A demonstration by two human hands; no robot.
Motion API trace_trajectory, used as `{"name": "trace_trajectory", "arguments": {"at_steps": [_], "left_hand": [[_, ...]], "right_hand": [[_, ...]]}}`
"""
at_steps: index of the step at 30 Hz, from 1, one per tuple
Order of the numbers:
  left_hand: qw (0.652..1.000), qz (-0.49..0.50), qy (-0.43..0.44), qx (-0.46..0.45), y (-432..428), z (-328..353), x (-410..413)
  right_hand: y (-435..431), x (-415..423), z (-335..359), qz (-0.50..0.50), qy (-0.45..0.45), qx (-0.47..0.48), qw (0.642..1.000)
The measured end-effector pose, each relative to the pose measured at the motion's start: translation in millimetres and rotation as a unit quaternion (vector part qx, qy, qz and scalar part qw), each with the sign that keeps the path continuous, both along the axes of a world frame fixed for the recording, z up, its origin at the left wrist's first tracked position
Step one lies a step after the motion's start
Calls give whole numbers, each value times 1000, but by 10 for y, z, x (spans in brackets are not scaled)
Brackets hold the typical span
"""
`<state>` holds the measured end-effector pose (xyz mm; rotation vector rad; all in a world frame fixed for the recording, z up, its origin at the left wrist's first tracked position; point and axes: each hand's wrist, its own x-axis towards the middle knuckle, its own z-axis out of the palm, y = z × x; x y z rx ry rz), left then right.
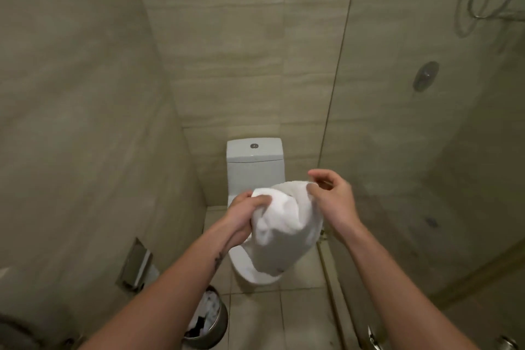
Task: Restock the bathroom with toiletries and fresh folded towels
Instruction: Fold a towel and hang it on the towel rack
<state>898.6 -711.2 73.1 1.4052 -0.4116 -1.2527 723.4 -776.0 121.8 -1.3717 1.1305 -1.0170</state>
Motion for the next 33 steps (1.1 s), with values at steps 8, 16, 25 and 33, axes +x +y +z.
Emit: {"name": "trace_trajectory", "arguments": {"at_steps": [8,16,25,33], "left_hand": [[997,30,-49,-47,-317,21,296],[999,-14,7,-31,-645,23,875],[989,-13,-144,-38,-905,92,1365],[978,-125,158,-48,-1169,328,1720]], "right_hand": [[-529,420,-374,32,6,241,970],[-805,903,-285,62,-2,176,982],[-1007,1381,34,-2,-64,74,995],[-1243,1633,185,16,-108,45,993]]}}
